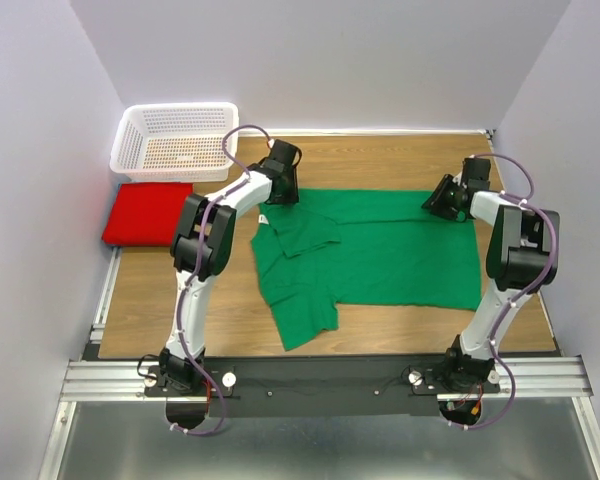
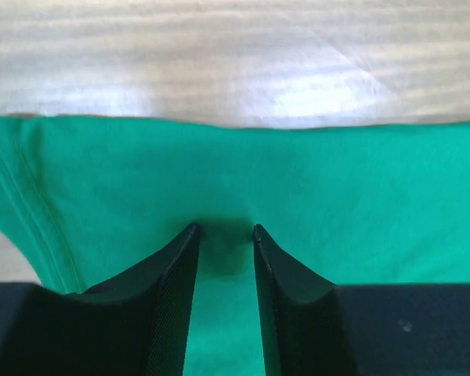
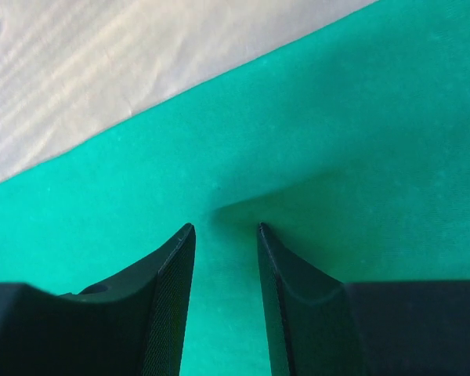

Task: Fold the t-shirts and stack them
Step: Fold the tshirt

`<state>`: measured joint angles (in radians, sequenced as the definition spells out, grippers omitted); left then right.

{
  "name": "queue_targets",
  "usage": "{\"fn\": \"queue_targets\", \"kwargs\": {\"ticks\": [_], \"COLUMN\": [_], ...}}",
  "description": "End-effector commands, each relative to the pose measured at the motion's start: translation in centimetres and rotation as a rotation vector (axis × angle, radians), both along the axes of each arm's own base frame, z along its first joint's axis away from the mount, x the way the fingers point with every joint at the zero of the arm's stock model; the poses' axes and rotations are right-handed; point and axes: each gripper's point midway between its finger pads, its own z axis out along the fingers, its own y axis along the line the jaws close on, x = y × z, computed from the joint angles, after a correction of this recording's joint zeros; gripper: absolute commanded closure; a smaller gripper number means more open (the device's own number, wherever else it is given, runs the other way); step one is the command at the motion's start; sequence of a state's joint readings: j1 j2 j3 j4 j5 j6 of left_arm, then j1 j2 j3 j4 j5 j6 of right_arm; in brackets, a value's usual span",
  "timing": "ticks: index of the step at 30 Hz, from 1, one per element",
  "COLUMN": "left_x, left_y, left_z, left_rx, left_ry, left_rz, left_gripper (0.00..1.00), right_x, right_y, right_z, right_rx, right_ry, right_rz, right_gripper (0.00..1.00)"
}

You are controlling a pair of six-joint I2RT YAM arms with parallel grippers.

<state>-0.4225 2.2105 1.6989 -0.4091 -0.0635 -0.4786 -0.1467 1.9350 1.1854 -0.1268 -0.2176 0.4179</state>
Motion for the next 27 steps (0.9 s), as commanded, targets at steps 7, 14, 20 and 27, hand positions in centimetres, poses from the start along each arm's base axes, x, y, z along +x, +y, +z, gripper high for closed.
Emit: {"fn": "queue_targets", "kwargs": {"ticks": [7, 14, 20, 27], "left_x": [5.2, 9.1, 8.0, 1.8], "left_y": [1.3, 0.8, 0.2, 0.6], "left_z": [-1.3, 2.6, 11.9, 21.8], "left_rx": [-0.008, -0.072, -0.159, -0.252], "left_ry": [0.023, -0.113, -0.293, -0.479], "left_rz": [0.008, -0.009, -0.059, -0.082], "left_gripper": [0.58, 0.54, 0.53, 0.50], "right_x": [4.1, 7.2, 5.4, 0.9], "right_y": [-2.0, -0.8, 5.5, 16.6], "right_z": [-3.6, 0.3, 7.8, 11.1], "right_rx": [-0.071, -0.002, 0.242, 0.476], "right_ry": [0.044, -0.056, -0.165, -0.243], "right_rz": [-0.037, 0.009, 0.165, 0.409], "right_gripper": [0.55, 0.54, 0.55, 0.56]}}
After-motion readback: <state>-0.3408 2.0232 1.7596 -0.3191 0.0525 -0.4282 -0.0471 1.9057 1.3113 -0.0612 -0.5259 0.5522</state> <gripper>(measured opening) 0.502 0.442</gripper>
